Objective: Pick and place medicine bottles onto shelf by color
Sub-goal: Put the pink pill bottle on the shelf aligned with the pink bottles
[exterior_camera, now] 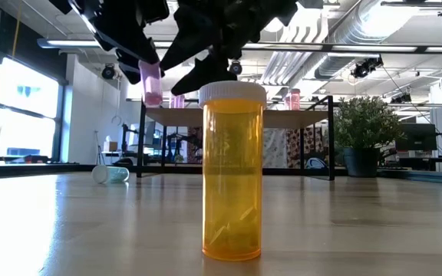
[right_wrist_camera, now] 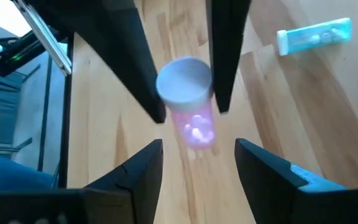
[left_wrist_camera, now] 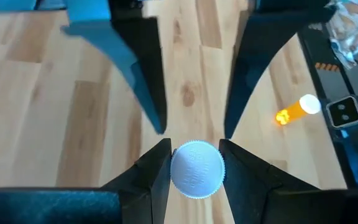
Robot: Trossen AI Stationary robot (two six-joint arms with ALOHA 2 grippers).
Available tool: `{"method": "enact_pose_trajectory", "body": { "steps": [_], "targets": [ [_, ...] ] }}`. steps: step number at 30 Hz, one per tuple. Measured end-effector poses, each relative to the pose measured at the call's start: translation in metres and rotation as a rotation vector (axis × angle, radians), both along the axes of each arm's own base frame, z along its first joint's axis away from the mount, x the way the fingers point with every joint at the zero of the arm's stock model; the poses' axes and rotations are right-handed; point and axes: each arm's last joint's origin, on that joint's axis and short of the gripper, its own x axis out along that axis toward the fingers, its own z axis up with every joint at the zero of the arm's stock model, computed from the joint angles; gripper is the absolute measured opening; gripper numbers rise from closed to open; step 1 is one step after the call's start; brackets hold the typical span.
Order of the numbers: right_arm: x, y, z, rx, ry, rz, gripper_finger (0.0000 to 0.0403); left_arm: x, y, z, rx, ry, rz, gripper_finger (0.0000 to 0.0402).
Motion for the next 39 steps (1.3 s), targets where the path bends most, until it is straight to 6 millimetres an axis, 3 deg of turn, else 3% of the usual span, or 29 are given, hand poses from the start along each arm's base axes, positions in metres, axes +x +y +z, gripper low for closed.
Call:
{"method": "enact_pose_trajectory", "body": {
  "steps": [10,15,39],
  "targets": [
    [-0.014,-0.028,0.033,-0.043,-0.073,-0.027,0.019,-0.015,0.022,0.012,0.032,-0.012,0.084,0.0117],
    [-0.022,-0.044,0.045,-0.073,-0.086,-0.043,0.019,-0.02,0.036,0.032,0.057,0.01,0.118,0.0117],
    [-0.047,-0.101,0.068,-0.187,-0.109,-0.095,0.019,-0.048,0.115,0.11,0.31,0.023,0.341,0.0117]
  ]
}}
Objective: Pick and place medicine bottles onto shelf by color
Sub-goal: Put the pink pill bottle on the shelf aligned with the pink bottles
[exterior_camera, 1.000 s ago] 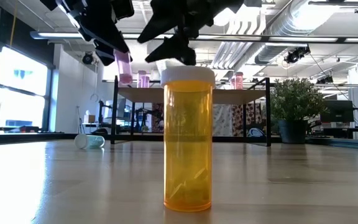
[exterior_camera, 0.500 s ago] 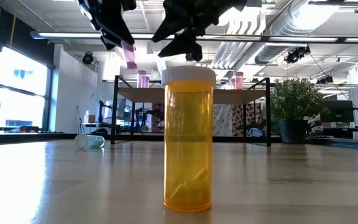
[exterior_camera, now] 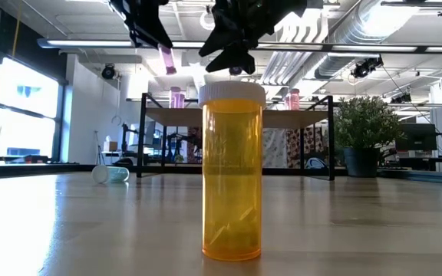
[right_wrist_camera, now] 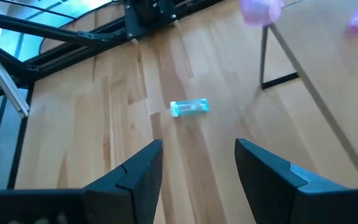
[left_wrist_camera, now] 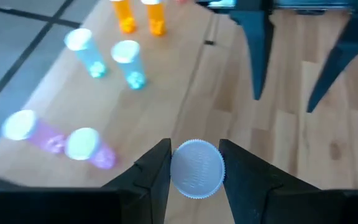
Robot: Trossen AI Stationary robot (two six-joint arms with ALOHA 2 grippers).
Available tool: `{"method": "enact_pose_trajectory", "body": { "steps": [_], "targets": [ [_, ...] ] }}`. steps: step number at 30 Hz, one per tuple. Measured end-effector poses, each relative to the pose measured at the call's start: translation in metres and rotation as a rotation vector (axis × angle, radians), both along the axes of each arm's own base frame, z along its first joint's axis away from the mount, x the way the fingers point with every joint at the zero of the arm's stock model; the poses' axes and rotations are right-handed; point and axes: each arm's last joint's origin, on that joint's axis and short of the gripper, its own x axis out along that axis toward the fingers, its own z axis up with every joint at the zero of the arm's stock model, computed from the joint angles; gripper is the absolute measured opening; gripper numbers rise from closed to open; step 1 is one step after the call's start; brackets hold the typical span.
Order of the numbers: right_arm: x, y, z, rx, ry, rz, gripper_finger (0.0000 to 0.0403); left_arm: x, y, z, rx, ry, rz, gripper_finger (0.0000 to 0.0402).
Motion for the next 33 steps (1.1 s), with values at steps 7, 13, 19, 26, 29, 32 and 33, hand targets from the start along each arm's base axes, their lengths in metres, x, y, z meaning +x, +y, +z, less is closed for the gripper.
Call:
{"method": "enact_pose_trajectory", "body": {
  "steps": [7,13,19,26,29,32,33],
  "targets": [
    [-0.004,-0.014,-0.001,-0.018,0.01,-0.019,0.0191,0.0,0.015,0.005,0.013,0.029,0.053,0.0117],
    [-0.006,-0.022,-0.001,-0.03,0.011,-0.031,0.019,0.005,0.019,-0.002,-0.019,0.059,0.078,0.0117],
    [-0.007,-0.025,-0.001,-0.043,0.013,-0.027,0.019,0.014,0.025,-0.014,-0.044,0.103,0.091,0.0117],
    [-0.007,-0.025,-0.001,-0.046,0.013,-0.025,0.0191,0.025,0.033,-0.029,-0.057,0.167,0.111,0.0117],
    [-0.007,-0.025,-0.001,-0.054,0.016,-0.036,0.0191,0.029,0.036,-0.035,-0.067,0.186,0.112,0.0117],
    [-0.007,-0.026,-0.001,-0.059,0.018,-0.044,0.0191,0.031,0.038,-0.039,-0.058,0.207,0.127,0.0117],
    [-0.007,-0.026,-0.001,-0.059,0.018,-0.045,0.0191,0.031,0.039,-0.04,-0.058,0.21,0.131,0.0117]
  ]
}}
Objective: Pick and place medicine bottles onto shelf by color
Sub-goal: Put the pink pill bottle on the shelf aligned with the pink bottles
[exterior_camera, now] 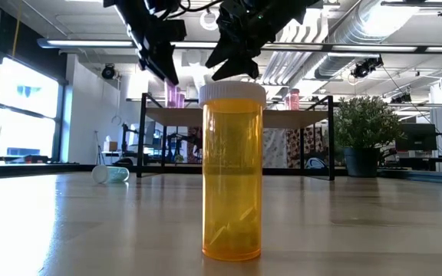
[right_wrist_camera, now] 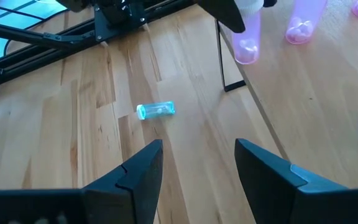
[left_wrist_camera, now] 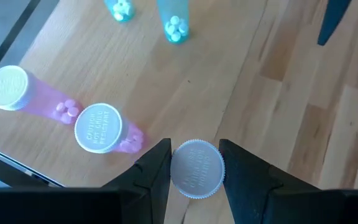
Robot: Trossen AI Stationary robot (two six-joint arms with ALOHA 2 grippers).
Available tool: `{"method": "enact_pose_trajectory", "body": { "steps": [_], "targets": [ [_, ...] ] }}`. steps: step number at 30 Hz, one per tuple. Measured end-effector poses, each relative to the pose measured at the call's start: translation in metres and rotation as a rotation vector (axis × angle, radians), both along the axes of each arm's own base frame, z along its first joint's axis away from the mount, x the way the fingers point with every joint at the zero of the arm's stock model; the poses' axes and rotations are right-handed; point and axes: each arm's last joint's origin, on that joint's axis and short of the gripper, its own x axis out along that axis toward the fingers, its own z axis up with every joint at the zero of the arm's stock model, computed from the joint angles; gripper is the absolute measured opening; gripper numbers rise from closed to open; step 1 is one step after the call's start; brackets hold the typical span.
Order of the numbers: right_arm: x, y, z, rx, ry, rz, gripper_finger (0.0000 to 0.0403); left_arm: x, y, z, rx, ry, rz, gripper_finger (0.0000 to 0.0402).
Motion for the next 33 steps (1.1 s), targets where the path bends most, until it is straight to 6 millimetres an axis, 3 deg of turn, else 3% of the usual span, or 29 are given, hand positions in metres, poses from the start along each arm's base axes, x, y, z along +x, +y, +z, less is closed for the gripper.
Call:
{"method": "enact_pose_trajectory", "body": {
  "steps": [24,33],
  "targets": [
    [0.0,-0.0004,0.0,-0.008,0.002,-0.013,0.0191,0.0008,0.0071,-0.0041,0.003,0.009,0.05,0.0119],
    [-0.0001,-0.0011,-0.0002,-0.023,0.007,-0.032,0.0191,0.0006,0.0069,-0.0059,-0.006,0.02,0.053,0.0142]
  ]
}}
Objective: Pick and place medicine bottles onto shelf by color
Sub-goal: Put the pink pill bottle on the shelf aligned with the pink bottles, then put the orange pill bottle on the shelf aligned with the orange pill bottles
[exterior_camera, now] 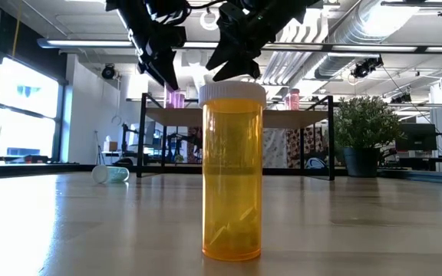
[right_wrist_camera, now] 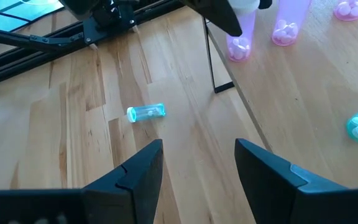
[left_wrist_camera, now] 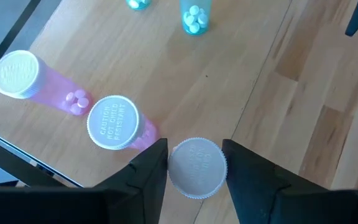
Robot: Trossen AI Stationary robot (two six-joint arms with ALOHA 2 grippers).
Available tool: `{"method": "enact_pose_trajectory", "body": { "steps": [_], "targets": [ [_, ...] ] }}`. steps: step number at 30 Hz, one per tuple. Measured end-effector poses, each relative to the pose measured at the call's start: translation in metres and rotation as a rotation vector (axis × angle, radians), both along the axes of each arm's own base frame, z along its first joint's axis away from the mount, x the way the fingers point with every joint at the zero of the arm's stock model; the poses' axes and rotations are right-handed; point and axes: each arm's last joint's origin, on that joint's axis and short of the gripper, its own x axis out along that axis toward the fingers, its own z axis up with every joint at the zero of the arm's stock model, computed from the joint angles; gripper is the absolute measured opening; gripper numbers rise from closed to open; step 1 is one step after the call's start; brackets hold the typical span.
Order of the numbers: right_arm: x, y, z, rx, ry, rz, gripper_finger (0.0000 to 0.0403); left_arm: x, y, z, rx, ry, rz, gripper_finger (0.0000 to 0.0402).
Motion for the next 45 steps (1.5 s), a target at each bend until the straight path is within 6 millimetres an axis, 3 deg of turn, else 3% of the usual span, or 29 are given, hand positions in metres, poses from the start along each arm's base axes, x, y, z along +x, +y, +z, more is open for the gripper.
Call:
{"method": "enact_pose_trajectory", "body": {
  "steps": [19,33,45],
  "targets": [
    [0.0,0.0,-0.001,0.02,0.007,-0.014,0.019,0.0,0.001,0.001,0.024,0.005,0.017,0.0239],
    [0.0,0.001,-0.001,0.021,0.008,-0.014,0.0191,0.0,0.0,0.001,0.011,-0.005,0.004,0.0241],
    [0.0,0.001,-0.001,0.021,0.008,-0.014,0.0191,-0.006,-0.005,0.013,0.025,-0.055,-0.032,0.0241]
  ]
}}
